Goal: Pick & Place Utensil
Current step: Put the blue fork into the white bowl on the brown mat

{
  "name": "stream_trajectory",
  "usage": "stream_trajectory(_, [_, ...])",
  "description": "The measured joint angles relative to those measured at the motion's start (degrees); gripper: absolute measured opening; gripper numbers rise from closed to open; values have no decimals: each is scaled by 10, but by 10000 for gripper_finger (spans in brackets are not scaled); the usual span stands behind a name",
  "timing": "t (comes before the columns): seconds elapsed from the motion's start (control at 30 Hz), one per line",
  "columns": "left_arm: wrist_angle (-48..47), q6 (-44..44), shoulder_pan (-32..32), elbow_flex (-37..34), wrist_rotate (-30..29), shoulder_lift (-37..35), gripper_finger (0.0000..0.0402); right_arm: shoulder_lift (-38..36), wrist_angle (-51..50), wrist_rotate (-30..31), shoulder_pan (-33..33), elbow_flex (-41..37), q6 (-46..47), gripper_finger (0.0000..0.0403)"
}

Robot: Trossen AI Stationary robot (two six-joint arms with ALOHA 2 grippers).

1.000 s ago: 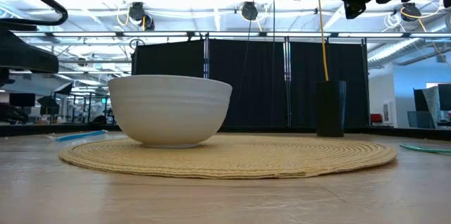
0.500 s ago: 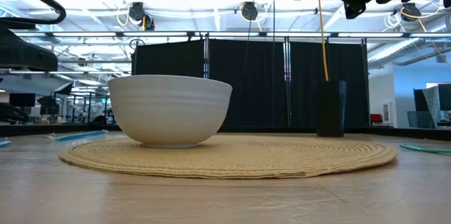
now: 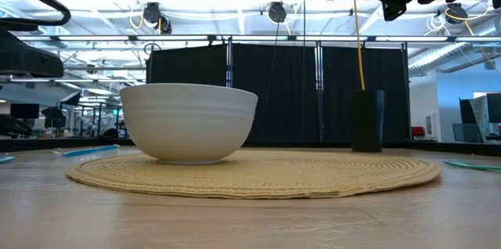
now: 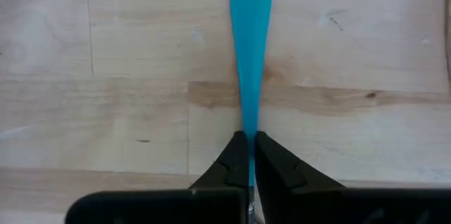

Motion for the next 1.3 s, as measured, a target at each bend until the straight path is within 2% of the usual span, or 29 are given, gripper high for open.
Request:
stream_trajectory(0.47, [-45,-2,1,-2,-77,4,4,0,0,0,0,0,0,130])
stream_trajectory(0.8, [-52,0,2,-2,-90,5,3,0,6,0,0,0,0,130])
stream_trajectory(1.17, [-195,1,4,78,-88,7,1,0,8,0,0,0,-2,130])
stream_trajectory(1.3, [-217,8,4,103,-114,6,1,0,9,0,0,0,-2,130])
